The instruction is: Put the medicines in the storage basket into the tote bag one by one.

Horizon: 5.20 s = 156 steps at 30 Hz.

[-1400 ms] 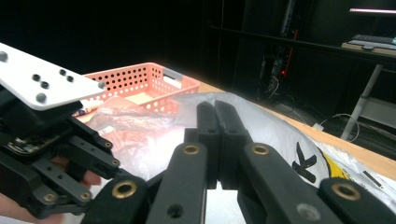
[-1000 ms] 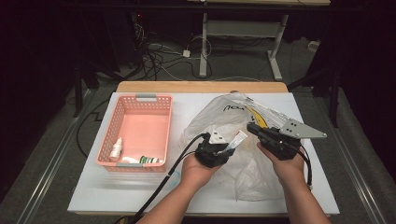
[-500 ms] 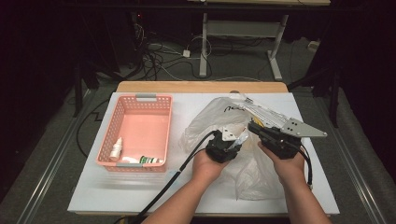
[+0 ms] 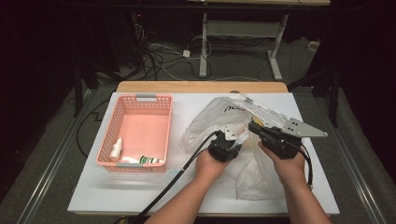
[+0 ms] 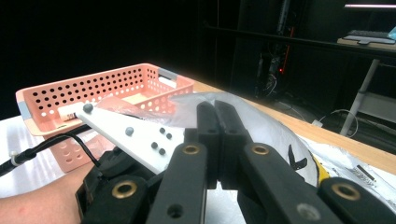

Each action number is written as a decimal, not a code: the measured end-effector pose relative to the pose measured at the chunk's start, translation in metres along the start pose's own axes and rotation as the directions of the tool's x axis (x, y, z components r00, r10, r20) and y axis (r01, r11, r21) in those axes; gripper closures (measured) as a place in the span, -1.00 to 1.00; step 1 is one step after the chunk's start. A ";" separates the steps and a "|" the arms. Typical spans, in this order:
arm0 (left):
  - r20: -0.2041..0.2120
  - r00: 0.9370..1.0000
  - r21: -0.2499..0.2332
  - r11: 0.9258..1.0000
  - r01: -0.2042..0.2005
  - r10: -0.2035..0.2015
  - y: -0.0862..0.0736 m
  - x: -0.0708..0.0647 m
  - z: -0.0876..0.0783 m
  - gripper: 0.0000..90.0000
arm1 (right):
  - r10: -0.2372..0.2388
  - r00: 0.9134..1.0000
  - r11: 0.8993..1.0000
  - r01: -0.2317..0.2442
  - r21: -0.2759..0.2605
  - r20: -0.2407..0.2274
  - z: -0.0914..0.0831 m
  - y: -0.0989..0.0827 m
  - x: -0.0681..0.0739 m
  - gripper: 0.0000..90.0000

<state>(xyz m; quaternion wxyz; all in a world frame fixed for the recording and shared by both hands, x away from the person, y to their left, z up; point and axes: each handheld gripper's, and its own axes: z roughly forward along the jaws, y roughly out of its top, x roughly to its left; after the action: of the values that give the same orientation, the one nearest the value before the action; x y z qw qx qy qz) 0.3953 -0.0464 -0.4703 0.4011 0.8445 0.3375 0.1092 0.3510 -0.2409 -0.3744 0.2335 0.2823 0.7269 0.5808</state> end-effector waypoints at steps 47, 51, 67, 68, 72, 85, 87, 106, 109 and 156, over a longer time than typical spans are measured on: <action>0.158 0.987 -0.099 0.995 -0.008 0.023 -0.047 -0.014 -0.077 -0.60 | -0.005 1.000 1.000 0.005 0.005 0.011 -0.005 0.000 -0.002 1.00; 0.164 0.986 -0.109 0.994 -0.010 0.028 -0.051 -0.016 -0.092 -0.80 | -0.009 1.000 1.000 0.009 0.003 0.008 -0.006 0.000 -0.001 1.00; 0.122 0.992 -0.141 0.990 -0.015 0.033 -0.071 -0.001 -0.149 -1.00 | -0.011 1.000 1.000 0.011 0.002 0.011 -0.006 0.000 -0.001 1.00; 0.117 0.993 -0.142 0.990 -0.016 0.033 -0.072 0.001 -0.152 -1.00 | -0.011 1.000 1.000 0.011 0.003 0.011 -0.006 0.000 -0.001 1.00; 0.095 0.995 -0.147 0.989 -0.005 0.020 -0.077 0.010 -0.165 -1.00 | -0.011 1.000 1.000 0.011 0.004 0.013 -0.006 0.000 -0.001 1.00; 0.023 0.998 -0.162 0.984 0.069 -0.066 -0.099 0.054 -0.201 -0.74 | 0.004 1.000 1.000 -0.004 0.002 0.016 -0.006 -0.002 -0.003 1.00; 0.005 0.996 -0.169 0.982 0.085 -0.086 -0.102 0.063 -0.208 -0.67 | 0.004 1.000 1.000 -0.005 0.003 0.016 -0.006 -0.002 -0.003 1.00; -0.203 0.930 -0.191 0.944 0.268 -0.305 -0.145 0.149 -0.274 0.04 | -0.003 1.000 1.000 0.003 0.019 0.018 -0.003 -0.004 -0.001 1.00; -0.252 0.910 -0.177 0.940 0.292 -0.330 -0.145 0.155 -0.278 0.24 | -0.002 1.000 1.000 0.001 0.020 0.019 -0.002 -0.004 -0.001 1.00; -0.544 0.805 0.351 0.808 0.474 -0.236 -0.116 0.202 -0.233 0.96 | 0.007 1.000 1.000 -0.007 0.008 0.014 -0.005 -0.002 0.001 1.00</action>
<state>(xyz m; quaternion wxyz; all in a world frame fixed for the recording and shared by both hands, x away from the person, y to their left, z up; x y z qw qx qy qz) 0.3846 0.2794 -0.4221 0.1020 0.7811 0.5979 0.1482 0.3465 -0.2445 -0.3755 0.2357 0.2897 0.7265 0.5768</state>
